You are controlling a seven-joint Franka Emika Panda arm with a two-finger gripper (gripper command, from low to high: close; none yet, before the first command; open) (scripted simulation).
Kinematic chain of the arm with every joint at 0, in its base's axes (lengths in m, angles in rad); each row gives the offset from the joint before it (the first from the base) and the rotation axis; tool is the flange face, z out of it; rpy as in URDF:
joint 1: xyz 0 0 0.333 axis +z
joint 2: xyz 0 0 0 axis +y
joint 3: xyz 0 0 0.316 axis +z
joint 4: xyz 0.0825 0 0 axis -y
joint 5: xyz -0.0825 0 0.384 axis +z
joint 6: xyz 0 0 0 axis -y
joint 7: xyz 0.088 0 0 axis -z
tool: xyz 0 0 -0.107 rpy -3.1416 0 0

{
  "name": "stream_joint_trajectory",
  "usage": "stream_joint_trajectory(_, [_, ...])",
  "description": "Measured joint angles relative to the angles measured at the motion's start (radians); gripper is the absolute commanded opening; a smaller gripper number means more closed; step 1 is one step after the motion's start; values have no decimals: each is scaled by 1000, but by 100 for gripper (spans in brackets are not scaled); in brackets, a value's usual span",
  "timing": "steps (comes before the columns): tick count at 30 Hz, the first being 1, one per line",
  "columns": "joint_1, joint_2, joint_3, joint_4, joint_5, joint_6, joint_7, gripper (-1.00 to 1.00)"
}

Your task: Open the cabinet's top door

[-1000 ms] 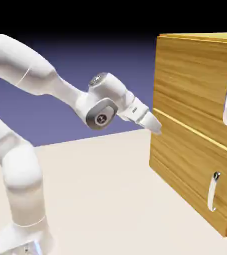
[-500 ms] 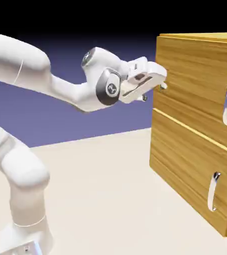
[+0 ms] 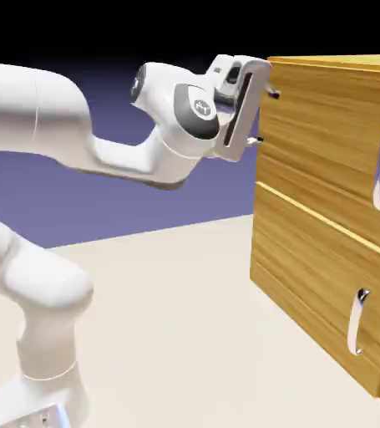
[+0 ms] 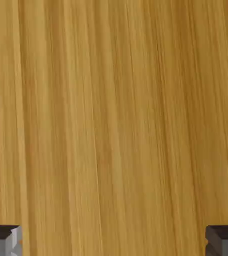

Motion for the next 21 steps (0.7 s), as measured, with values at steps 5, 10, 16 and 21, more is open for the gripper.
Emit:
stream_joint_trajectory(5, [88, -32, -98, 58, -217, -1, -85, 100])
stream_joint_trajectory(10, [176, -64, -195, 116, -435, -2, -171, 100])
stream_joint_trajectory(16, [282, -102, -312, 185, -696, -4, -273, 100])
stream_joint_trajectory(21, [370, -134, -410, 243, -913, -5, -359, 100])
